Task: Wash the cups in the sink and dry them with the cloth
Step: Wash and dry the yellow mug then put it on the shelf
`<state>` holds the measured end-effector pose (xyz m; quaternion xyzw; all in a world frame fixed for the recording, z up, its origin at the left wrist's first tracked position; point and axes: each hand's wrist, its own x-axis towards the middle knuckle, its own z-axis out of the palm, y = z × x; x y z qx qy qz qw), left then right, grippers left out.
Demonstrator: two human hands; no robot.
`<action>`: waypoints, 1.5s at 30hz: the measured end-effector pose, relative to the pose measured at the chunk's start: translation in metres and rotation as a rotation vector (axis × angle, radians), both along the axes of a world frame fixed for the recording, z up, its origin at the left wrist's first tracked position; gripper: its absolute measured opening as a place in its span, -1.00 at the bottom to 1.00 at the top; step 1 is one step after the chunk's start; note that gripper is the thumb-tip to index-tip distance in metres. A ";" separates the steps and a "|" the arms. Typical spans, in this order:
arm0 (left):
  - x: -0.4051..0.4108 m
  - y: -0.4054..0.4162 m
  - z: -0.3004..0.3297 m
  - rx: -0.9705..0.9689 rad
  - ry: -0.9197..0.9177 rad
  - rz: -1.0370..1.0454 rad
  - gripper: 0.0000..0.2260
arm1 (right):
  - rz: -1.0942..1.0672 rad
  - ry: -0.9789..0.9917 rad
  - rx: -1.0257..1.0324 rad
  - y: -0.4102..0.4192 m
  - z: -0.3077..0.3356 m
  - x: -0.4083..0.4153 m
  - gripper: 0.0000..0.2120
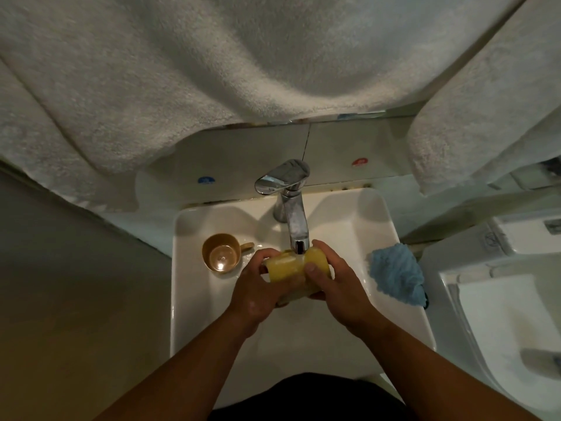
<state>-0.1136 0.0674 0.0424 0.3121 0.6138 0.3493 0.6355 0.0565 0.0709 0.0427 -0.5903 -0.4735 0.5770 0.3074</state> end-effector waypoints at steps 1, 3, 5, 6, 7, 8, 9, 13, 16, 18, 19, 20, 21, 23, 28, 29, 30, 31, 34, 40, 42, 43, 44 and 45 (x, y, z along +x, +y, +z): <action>0.001 0.001 0.001 -0.012 0.007 0.037 -0.67 | 0.012 -0.002 0.013 0.000 0.000 0.000 -0.51; 0.001 0.003 0.002 -0.031 0.011 0.059 -0.73 | 0.014 -0.009 0.024 0.000 -0.001 0.000 -0.57; -0.002 0.004 0.003 -0.011 0.021 0.009 -0.61 | -0.003 -0.012 0.010 -0.002 -0.002 0.000 -0.59; -0.003 0.003 0.002 0.008 0.038 -0.026 -0.52 | -0.010 -0.012 0.007 -0.003 -0.004 0.001 -0.54; -0.004 0.003 0.003 0.022 0.054 -0.051 -0.47 | -0.016 -0.016 -0.003 -0.003 -0.005 0.002 -0.48; -0.003 0.002 0.002 0.026 0.063 -0.053 -0.47 | -0.017 -0.018 -0.006 -0.002 -0.008 0.003 -0.43; -0.002 0.002 0.002 0.022 0.063 -0.029 -0.52 | -0.014 -0.023 -0.004 -0.002 -0.010 0.002 -0.41; -0.001 0.002 0.003 -0.021 0.005 0.045 -0.73 | 0.004 -0.043 0.002 -0.001 -0.012 0.001 -0.37; -0.005 -0.003 0.004 0.009 -0.070 -0.043 -0.48 | -0.099 0.006 -0.011 0.000 -0.008 0.002 -0.50; -0.006 -0.007 0.002 0.012 -0.071 -0.060 -0.41 | -0.157 0.012 -0.017 0.001 -0.006 -0.002 -0.61; -0.005 -0.008 0.000 0.017 -0.064 -0.046 -0.40 | -0.153 -0.017 -0.004 0.000 -0.005 -0.005 -0.65; -0.005 -0.010 -0.002 0.027 -0.056 -0.031 -0.37 | -0.112 -0.057 0.021 0.000 -0.005 -0.007 -0.63; -0.005 -0.012 -0.004 0.032 -0.043 -0.020 -0.33 | -0.074 -0.091 0.042 -0.001 -0.004 -0.010 -0.54; -0.007 -0.014 -0.007 0.042 -0.003 -0.008 -0.28 | -0.037 -0.150 0.063 0.000 -0.007 -0.012 -0.49; -0.012 -0.017 -0.012 0.104 0.145 -0.057 -0.25 | -0.085 -0.235 0.097 0.006 -0.007 -0.013 -0.92; -0.012 -0.017 -0.012 0.109 0.161 -0.049 -0.26 | -0.046 -0.231 0.094 0.005 -0.004 -0.015 -0.92; -0.012 -0.017 -0.012 0.119 0.175 -0.048 -0.26 | 0.002 -0.259 0.085 0.003 -0.001 -0.017 -0.78; -0.012 -0.017 -0.012 0.134 0.190 -0.051 -0.27 | 0.012 -0.262 0.087 0.003 -0.003 -0.018 -0.71; -0.011 -0.018 -0.012 0.180 0.252 -0.094 -0.27 | -0.132 -0.313 0.095 0.009 -0.004 -0.015 -0.88; -0.010 -0.017 -0.017 0.247 0.295 -0.088 -0.31 | 0.009 -0.288 0.093 0.007 0.004 -0.018 -0.81; -0.010 -0.017 -0.017 0.247 0.304 -0.108 -0.31 | -0.095 -0.324 0.115 0.011 0.002 -0.016 -0.81; -0.010 -0.017 -0.017 0.248 0.313 -0.119 -0.30 | -0.099 -0.324 0.104 0.012 0.002 -0.016 -0.81; -0.010 -0.017 -0.017 0.251 0.313 -0.120 -0.31 | -0.049 -0.310 0.092 0.012 0.003 -0.017 -0.85; -0.011 -0.017 -0.017 0.253 0.303 -0.111 -0.31 | 0.003 -0.288 0.100 0.012 0.005 -0.018 -0.79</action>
